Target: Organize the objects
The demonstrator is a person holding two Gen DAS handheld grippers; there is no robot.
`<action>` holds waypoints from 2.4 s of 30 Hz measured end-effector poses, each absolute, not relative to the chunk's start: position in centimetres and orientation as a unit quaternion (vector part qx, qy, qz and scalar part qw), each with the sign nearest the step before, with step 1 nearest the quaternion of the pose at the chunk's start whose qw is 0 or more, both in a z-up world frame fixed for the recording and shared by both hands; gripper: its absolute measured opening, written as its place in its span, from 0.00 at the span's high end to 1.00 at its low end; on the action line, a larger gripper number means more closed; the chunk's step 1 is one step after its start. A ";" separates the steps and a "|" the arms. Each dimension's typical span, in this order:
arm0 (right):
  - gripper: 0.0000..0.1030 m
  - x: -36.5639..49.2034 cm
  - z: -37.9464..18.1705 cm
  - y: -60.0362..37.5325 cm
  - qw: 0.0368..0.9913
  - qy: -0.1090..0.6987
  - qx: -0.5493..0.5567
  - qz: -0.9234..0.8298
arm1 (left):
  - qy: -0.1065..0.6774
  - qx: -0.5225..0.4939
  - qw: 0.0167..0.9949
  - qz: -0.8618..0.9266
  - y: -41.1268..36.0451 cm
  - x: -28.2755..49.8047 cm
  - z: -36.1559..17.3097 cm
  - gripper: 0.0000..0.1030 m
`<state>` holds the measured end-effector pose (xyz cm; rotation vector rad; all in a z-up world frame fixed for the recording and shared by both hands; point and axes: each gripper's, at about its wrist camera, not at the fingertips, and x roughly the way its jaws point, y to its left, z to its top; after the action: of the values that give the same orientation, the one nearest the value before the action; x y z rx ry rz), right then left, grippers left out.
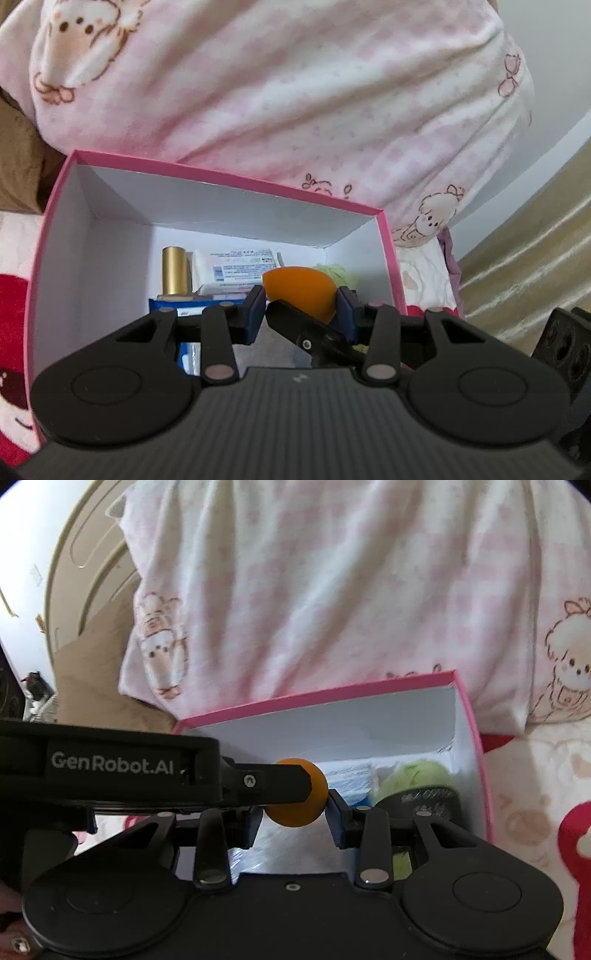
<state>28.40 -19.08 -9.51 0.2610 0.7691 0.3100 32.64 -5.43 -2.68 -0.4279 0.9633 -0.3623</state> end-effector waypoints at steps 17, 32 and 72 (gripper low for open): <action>0.46 26.3 -9.1 -19.7 0.921 0.357 0.100 0.122 | 0.462 -0.136 0.868 -0.124 -5.7 31.6 -1.3 0.45; 0.35 20.2 -4.6 -18.6 0.917 0.381 0.050 0.105 | 0.455 -0.103 0.882 -0.073 -2.6 25.6 3.3 0.19; 0.08 9.2 0.2 -16.1 0.897 0.442 -0.021 -0.001 | 0.492 -0.050 0.869 0.016 4.4 8.7 5.1 0.00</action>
<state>9.21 -16.07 0.17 -0.0428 0.9153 -0.0012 8.65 4.39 5.14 -0.1043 1.0288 0.0337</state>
